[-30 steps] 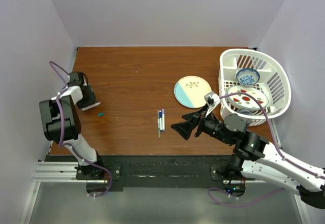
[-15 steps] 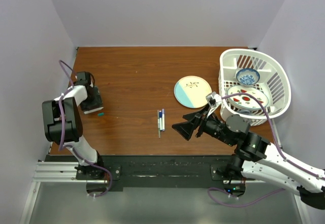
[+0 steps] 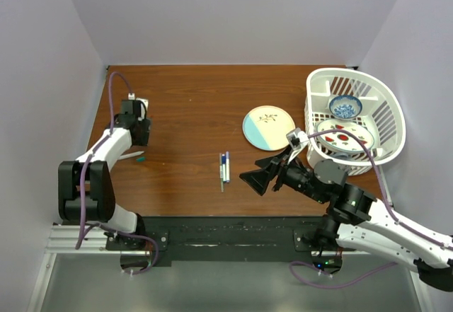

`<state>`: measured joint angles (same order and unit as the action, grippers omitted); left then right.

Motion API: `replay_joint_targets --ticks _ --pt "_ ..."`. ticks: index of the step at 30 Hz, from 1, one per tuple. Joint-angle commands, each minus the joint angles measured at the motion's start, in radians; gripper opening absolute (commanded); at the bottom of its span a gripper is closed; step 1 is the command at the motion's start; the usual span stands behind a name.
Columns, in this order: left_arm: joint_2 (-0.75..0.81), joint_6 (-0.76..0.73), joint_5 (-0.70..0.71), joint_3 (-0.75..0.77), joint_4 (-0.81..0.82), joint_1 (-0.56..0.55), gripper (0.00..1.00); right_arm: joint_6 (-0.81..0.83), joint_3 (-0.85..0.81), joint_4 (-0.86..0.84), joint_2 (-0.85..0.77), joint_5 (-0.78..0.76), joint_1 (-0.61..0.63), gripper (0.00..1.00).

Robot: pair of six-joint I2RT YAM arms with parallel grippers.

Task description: Insert the pens into the pen caps

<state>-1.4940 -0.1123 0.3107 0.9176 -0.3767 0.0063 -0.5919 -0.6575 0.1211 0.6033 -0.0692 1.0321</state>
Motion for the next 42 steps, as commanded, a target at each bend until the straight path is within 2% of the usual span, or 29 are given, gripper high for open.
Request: replay_joint_targets --ticks 1,7,10,16,19,20,23,24,25,26,27,28,29,30,31,32,33,34,35,36,38,42 --pt "0.005 -0.287 -0.042 0.030 0.009 -0.054 0.65 -0.002 -0.022 -0.015 0.027 -0.006 -0.001 0.94" --pt "0.037 -0.519 -0.032 0.014 -0.011 -0.065 0.58 0.044 -0.090 0.074 0.088 -0.020 -0.001 0.94" --pt "0.048 -0.581 -0.013 -0.011 0.016 -0.062 0.56 0.055 -0.100 0.071 0.098 -0.020 -0.001 0.94" --pt "0.018 -0.593 -0.088 -0.011 -0.025 -0.058 0.53 0.078 -0.125 0.087 0.138 -0.017 -0.001 0.95" --pt "0.026 -0.578 -0.006 -0.051 0.028 -0.057 0.53 0.083 -0.129 0.074 0.150 -0.017 -0.003 0.95" --pt "0.023 -0.566 0.049 -0.069 0.097 -0.045 0.54 0.084 -0.131 0.068 0.154 -0.012 -0.003 0.95" --pt "-0.023 -0.401 0.063 -0.025 0.142 -0.013 0.57 0.084 -0.125 0.057 0.158 -0.009 -0.003 0.95" --pt "-0.044 -0.283 0.088 0.001 0.137 -0.006 0.56 0.084 -0.123 0.055 0.158 -0.009 -0.001 0.95" --pt "-0.066 -0.220 0.118 0.035 0.121 -0.006 0.55 0.084 -0.122 0.054 0.158 -0.009 -0.001 0.95" --pt "-0.116 -0.143 0.208 0.109 0.078 0.030 0.54 0.084 -0.119 0.049 0.158 -0.007 -0.001 0.95" --pt "-0.145 0.048 0.250 0.159 0.038 0.043 0.54 0.086 -0.116 0.046 0.158 -0.001 -0.001 0.95" --pt "-0.173 0.150 0.260 0.211 -0.075 0.061 0.48 0.086 -0.114 0.043 0.158 0.000 -0.001 0.95" --pt "-0.224 0.228 0.135 0.310 -0.134 0.123 0.40 0.087 -0.114 0.040 0.158 0.002 -0.001 0.95" --pt "-0.238 0.306 0.016 0.326 -0.160 0.165 0.43 0.089 -0.113 0.038 0.158 0.003 -0.003 0.95" --pt "-0.241 0.336 -0.116 0.316 -0.154 0.211 0.99 0.090 -0.116 0.037 0.158 0.006 0.000 0.95" --pt "-0.209 0.373 -0.391 0.244 -0.077 0.315 1.00 0.092 -0.119 0.038 0.159 0.005 -0.001 0.95" --pt "-0.171 0.452 -0.542 0.172 0.011 0.369 1.00 0.098 -0.125 0.043 0.159 0.005 0.000 0.95" --pt "-0.126 0.497 -0.649 0.097 0.163 0.421 1.00 0.102 -0.129 0.049 0.159 0.005 -0.001 0.95" --pt "-0.051 0.531 -0.647 0.025 0.183 0.482 1.00 0.107 -0.139 0.064 0.159 0.000 -0.001 0.95" --pt "-0.020 0.537 -0.594 0.015 0.183 0.489 1.00 0.112 -0.143 0.074 0.158 -0.001 -0.001 0.95" --pt "0.033 0.524 -0.459 0.056 0.128 0.489 1.00 0.116 -0.148 0.086 0.151 -0.015 -0.003 0.95" --pt "0.057 0.525 -0.329 0.156 0.032 0.488 1.00 0.100 -0.128 0.058 0.141 -0.035 -0.001 0.95"
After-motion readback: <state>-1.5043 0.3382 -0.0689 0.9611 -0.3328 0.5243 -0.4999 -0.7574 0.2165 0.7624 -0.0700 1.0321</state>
